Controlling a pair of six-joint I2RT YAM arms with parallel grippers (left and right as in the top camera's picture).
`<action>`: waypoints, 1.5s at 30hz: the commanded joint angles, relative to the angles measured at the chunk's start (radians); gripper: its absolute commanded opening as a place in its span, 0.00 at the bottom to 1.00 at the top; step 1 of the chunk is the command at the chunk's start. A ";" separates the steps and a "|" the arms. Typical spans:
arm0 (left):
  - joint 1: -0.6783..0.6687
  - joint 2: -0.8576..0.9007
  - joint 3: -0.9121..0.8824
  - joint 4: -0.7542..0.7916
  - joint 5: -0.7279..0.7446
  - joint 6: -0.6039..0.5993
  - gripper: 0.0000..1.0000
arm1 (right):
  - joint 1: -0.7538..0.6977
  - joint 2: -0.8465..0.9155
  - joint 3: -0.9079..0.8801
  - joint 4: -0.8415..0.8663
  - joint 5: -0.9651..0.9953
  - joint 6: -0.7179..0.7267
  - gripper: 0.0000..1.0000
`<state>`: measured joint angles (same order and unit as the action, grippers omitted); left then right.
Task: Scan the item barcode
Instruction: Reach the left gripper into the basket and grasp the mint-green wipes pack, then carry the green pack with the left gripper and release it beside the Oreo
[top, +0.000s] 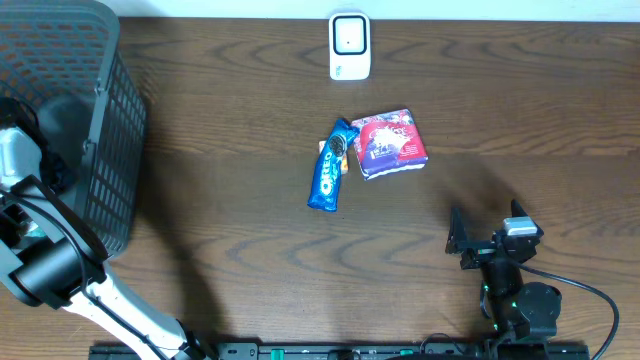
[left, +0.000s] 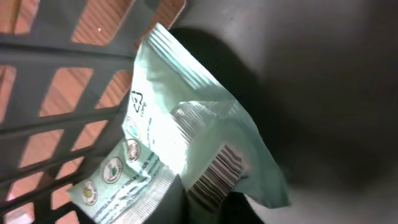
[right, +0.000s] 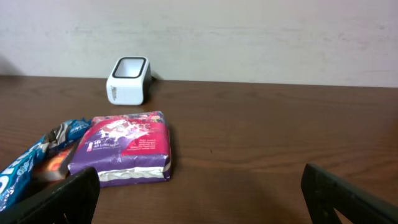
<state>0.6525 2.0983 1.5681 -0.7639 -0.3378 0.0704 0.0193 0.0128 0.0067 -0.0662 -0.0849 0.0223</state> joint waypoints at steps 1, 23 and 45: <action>0.007 0.037 -0.014 -0.039 0.038 -0.027 0.07 | 0.008 -0.005 -0.001 -0.004 0.005 0.014 0.99; -0.351 -0.833 0.010 0.315 0.686 -0.477 0.07 | 0.008 -0.005 -0.001 -0.005 0.005 0.014 0.99; -1.051 -0.285 0.004 0.028 0.531 -0.356 0.14 | 0.009 -0.005 -0.001 -0.005 0.005 0.014 0.99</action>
<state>-0.3943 1.7657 1.5681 -0.7162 0.2432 -0.3054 0.0193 0.0128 0.0067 -0.0662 -0.0845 0.0223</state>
